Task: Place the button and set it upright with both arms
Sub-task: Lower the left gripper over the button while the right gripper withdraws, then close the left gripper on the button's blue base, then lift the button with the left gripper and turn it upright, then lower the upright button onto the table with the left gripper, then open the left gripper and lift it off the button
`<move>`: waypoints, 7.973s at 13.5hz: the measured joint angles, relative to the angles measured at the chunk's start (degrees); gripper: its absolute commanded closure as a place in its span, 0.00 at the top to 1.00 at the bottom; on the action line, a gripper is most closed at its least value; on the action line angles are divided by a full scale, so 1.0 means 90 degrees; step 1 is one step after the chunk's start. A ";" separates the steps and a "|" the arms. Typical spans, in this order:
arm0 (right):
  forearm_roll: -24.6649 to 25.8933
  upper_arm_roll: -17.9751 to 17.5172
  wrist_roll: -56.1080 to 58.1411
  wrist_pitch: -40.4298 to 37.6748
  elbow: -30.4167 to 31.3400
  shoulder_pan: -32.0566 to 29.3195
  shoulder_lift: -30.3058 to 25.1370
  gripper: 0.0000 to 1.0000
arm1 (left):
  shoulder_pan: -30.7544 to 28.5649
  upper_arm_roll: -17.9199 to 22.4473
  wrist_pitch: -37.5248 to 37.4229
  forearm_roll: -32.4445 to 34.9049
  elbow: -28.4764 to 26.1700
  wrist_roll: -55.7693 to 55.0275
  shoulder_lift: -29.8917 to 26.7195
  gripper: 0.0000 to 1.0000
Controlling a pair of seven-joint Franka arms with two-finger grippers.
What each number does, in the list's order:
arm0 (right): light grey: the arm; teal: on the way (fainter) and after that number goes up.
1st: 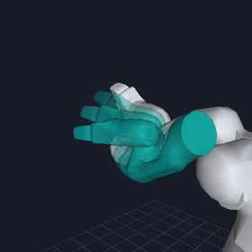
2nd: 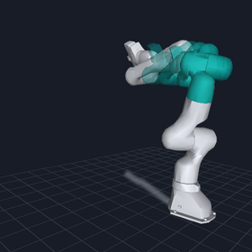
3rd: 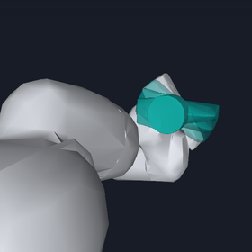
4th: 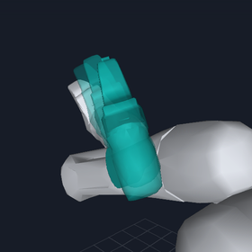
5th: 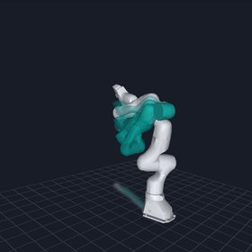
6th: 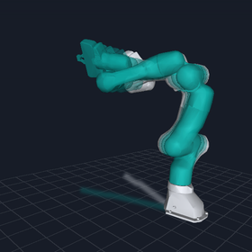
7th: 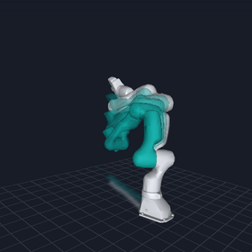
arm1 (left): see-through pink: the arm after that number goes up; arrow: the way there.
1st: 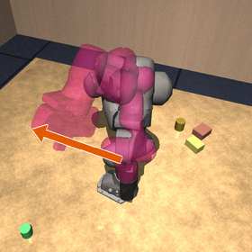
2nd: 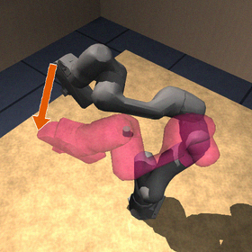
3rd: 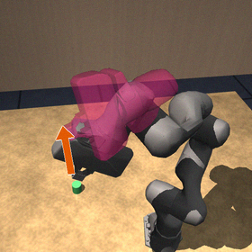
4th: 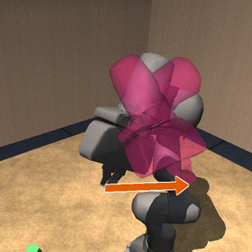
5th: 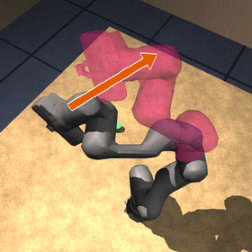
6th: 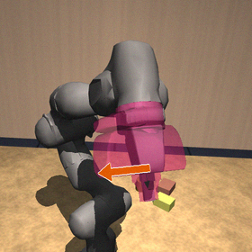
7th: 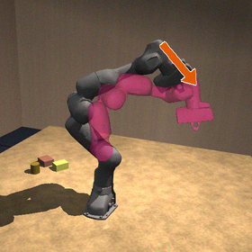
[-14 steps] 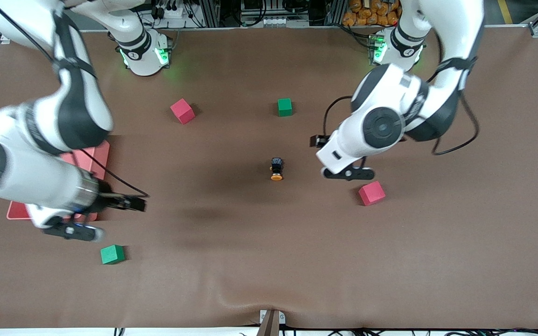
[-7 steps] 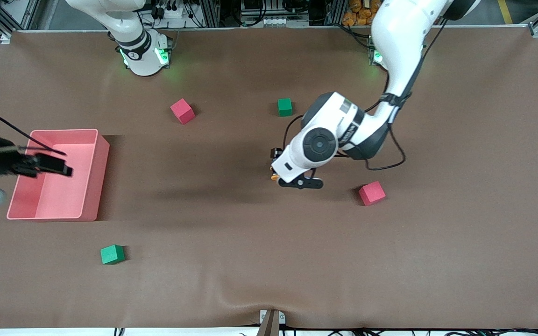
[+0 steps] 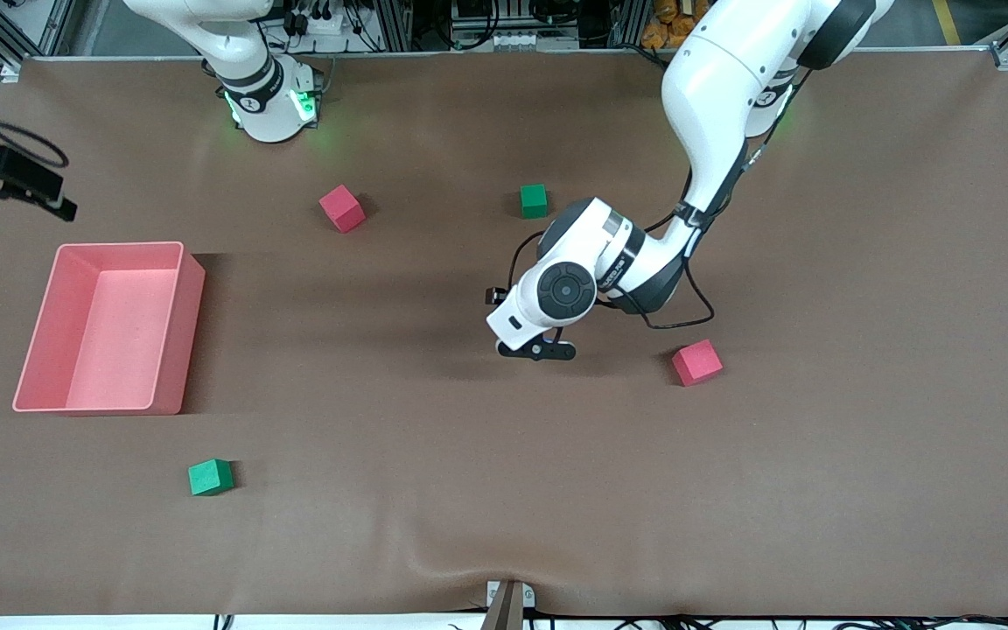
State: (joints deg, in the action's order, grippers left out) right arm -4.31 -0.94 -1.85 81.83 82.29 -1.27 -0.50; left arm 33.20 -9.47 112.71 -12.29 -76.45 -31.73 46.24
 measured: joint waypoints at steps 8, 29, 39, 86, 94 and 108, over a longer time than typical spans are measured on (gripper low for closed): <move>0.0541 -0.0118 0.0134 0.0249 0.0165 0.0056 -0.0216 1.00 | 0.0097 0.0005 0.0289 -0.0004 0.0037 0.0000 0.0343 1.00; 0.0732 -0.0161 0.0524 0.0040 0.0149 0.0087 -0.0207 1.00 | 0.0164 0.0028 0.0418 -0.0003 0.0040 0.0517 0.0652 0.44; 0.0732 -0.0161 0.0529 0.0041 0.0139 0.0087 -0.0207 1.00 | 0.0288 0.0053 0.0519 -0.0003 0.0210 0.0454 0.0692 0.00; 0.0724 -0.0208 0.0536 -0.0085 0.0131 0.0115 -0.0034 1.00 | 0.1747 0.0660 0.3304 1.1855 -0.0242 -0.9529 0.1273 0.00; 0.0724 -0.0208 0.0536 -0.0090 0.0131 0.0115 -0.0034 1.00 | 0.1757 0.0638 0.3313 1.1815 -0.0204 -0.9621 0.1269 1.00; 0.0724 -0.0208 0.0536 -0.0091 0.0130 0.0115 -0.0034 1.00 | 0.1910 -0.0941 0.1626 0.7121 -0.0399 -0.8803 0.0333 1.00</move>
State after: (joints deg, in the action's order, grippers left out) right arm 2.21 -2.82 2.98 81.01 83.47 -0.24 -0.81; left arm 50.39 -17.94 127.35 51.80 -80.05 -110.95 49.24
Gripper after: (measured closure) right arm 0.000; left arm 0.000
